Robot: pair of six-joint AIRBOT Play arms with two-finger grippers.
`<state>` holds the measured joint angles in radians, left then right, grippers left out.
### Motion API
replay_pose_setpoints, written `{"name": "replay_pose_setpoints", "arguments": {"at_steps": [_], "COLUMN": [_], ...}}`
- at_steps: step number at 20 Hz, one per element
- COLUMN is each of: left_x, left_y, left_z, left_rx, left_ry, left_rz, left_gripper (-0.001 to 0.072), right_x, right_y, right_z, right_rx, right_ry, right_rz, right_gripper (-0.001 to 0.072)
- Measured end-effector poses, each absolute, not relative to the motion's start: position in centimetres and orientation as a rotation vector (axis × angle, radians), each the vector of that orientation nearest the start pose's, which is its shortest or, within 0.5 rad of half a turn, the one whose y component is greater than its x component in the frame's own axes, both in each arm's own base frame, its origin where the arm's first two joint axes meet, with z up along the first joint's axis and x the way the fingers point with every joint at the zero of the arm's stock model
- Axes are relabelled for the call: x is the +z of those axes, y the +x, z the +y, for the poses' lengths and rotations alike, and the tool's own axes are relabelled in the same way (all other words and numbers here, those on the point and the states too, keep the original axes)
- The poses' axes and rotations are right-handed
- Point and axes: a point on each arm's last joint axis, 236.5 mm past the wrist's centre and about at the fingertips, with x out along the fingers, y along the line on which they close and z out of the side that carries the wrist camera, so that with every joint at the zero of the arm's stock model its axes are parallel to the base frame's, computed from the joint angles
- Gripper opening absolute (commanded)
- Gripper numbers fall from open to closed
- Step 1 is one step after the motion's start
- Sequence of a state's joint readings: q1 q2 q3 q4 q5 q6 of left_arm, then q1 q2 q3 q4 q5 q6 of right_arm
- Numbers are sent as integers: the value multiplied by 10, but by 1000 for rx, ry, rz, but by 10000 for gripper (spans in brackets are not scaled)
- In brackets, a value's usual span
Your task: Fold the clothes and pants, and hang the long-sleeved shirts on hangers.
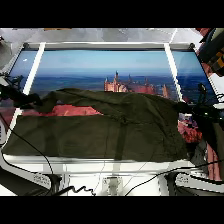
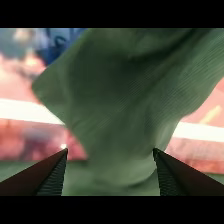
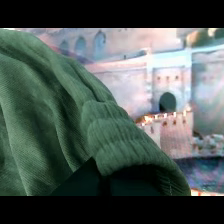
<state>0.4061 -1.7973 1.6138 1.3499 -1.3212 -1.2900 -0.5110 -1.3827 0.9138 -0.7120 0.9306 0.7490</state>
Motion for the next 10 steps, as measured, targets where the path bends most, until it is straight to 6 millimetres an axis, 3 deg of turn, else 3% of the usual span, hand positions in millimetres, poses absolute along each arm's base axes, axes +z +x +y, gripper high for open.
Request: {"name": "replay_pose_setpoints", "arguments": {"at_steps": [2,3,4,7,10], "left_x": [-75,-79,-82,-74,-33], "left_y": [448,453,458,476,497], "left_z": [126,124,124,138,172], "left_rx": [-38,-46,-44,-7,87], "left_ry": [-250,-228,-201,-56,167], "left_rz": [1426,1416,1405,1358,1281], "left_gripper": [382,244,30,34,34], "right_x": [-41,-41,-41,-41,-41], "right_y": [404,404,404,404,406], "right_z": [-62,-62,-62,-62,-65], "right_rx": [229,228,229,228,215], "right_ry": [456,456,456,456,451], "right_rz": [965,965,965,965,956], "right_gripper": [31,30,31,31,31]}}
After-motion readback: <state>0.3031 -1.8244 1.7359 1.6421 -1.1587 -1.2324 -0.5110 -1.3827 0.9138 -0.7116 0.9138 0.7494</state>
